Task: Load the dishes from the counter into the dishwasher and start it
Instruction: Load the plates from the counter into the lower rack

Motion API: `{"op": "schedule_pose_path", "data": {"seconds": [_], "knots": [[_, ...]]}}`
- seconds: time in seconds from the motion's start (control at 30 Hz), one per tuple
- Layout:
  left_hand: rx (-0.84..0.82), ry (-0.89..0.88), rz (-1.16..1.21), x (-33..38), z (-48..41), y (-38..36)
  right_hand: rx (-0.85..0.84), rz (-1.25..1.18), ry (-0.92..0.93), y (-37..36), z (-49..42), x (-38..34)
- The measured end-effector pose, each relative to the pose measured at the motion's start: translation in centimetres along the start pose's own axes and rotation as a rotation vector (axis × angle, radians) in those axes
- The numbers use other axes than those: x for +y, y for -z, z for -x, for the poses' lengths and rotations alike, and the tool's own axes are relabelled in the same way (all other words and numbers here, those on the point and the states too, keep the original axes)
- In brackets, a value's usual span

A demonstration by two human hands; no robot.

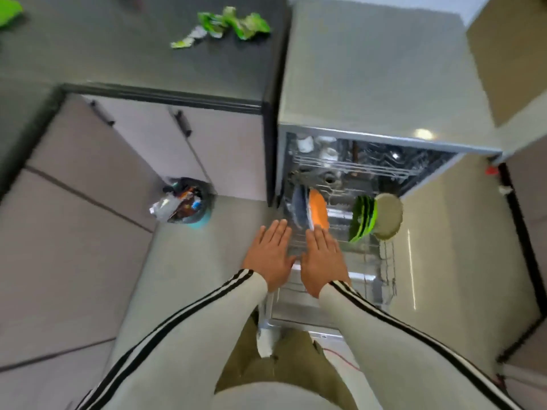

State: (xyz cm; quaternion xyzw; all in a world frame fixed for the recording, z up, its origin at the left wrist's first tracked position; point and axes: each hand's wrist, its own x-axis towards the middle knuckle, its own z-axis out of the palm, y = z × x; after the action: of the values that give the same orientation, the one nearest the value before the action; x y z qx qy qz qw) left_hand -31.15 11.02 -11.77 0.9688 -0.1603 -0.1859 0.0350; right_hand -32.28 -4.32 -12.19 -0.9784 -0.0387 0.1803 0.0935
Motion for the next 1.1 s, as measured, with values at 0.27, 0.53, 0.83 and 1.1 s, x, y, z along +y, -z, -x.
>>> {"op": "schedule_pose_path", "data": {"seconds": [0.27, 0.53, 0.83, 1.1], "knots": [[0.211, 0.359, 0.115, -13.0, 6.7, 4.7, 0.141, 0.069, 0.302, 3.4, -3.6, -13.5], [0.301, 0.556, 0.186, -30.7, 10.5, 6.4, 0.145, 0.091, 0.479, 2.9, -9.7, -31.7], [0.342, 0.662, 0.207, -47.2, 11.4, 11.3, 0.167, 0.071, 0.604, 5.2, -17.0, -48.0], [0.500, 0.691, 0.332, -62.7, 3.8, 16.7, 0.366, -0.102, 0.640, 8.9, -33.1, -61.1]]}}
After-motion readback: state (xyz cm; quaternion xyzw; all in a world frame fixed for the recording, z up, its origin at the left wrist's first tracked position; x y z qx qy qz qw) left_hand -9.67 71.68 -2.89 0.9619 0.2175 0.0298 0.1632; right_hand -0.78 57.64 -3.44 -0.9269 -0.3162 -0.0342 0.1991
